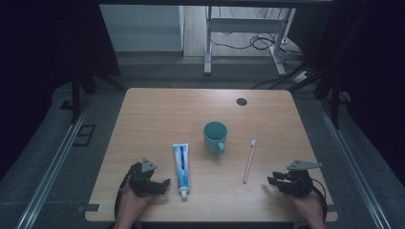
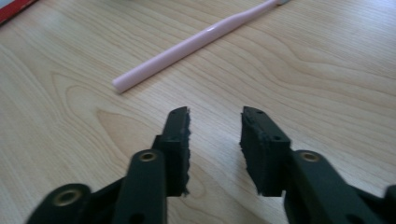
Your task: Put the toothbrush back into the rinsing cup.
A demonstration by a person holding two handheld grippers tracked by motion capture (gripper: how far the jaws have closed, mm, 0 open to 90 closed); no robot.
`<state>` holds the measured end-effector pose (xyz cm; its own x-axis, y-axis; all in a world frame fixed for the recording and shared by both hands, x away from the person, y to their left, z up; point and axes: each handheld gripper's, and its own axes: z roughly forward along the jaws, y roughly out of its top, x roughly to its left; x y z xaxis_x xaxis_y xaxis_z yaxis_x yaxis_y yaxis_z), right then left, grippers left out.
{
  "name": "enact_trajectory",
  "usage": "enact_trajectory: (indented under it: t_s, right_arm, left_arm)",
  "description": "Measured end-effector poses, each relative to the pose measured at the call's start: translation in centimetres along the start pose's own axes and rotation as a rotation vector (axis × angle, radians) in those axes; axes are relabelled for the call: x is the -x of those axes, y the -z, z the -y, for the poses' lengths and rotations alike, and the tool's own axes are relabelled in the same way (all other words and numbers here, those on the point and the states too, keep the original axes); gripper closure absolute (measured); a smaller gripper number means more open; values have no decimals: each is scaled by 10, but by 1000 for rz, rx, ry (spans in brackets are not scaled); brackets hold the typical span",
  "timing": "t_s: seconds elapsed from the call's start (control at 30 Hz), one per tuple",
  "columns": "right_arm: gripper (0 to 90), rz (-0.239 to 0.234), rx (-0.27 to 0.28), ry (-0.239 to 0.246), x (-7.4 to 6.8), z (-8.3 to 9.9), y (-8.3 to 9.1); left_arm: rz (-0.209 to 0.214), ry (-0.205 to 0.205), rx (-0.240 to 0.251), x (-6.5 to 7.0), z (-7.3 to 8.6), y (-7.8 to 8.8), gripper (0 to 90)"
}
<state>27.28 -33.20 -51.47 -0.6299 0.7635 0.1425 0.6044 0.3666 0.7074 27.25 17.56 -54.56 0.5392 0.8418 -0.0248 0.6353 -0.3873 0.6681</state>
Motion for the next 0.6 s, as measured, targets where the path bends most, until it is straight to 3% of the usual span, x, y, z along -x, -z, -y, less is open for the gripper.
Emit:
enact_trajectory:
  t_s: [0.13, 0.4, 0.6]
  right_arm:
    - [770, -19, -6, 25, -6, -5, -2]
    - [883, -40, -25, 62, -15, -16, -10]
    - [897, -53, -29, 80, -20, -22, -14]
  left_arm:
    - [0, -2, -1, 0, 0, 0, 12]
    - [1, -1, 0, 0, 0, 0, 12]
    - [1, -1, 0, 0, 0, 0, 12]
